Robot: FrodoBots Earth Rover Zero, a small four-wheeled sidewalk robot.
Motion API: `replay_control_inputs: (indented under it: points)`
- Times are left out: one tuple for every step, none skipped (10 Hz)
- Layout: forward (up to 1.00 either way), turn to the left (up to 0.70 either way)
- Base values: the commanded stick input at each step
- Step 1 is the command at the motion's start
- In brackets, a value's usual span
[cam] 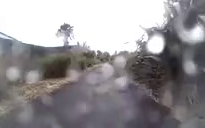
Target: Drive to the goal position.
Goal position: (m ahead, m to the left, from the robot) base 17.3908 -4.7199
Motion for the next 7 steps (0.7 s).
replay_control_inputs:
  points:
    - [1.00,0.00]
    - [1.00,0.00]
    - [1.00,0.00]
    - [1.00,0.00]
    - [1.00,0.00]
    - [1.00,0.00]
    - [1.00,0.00]
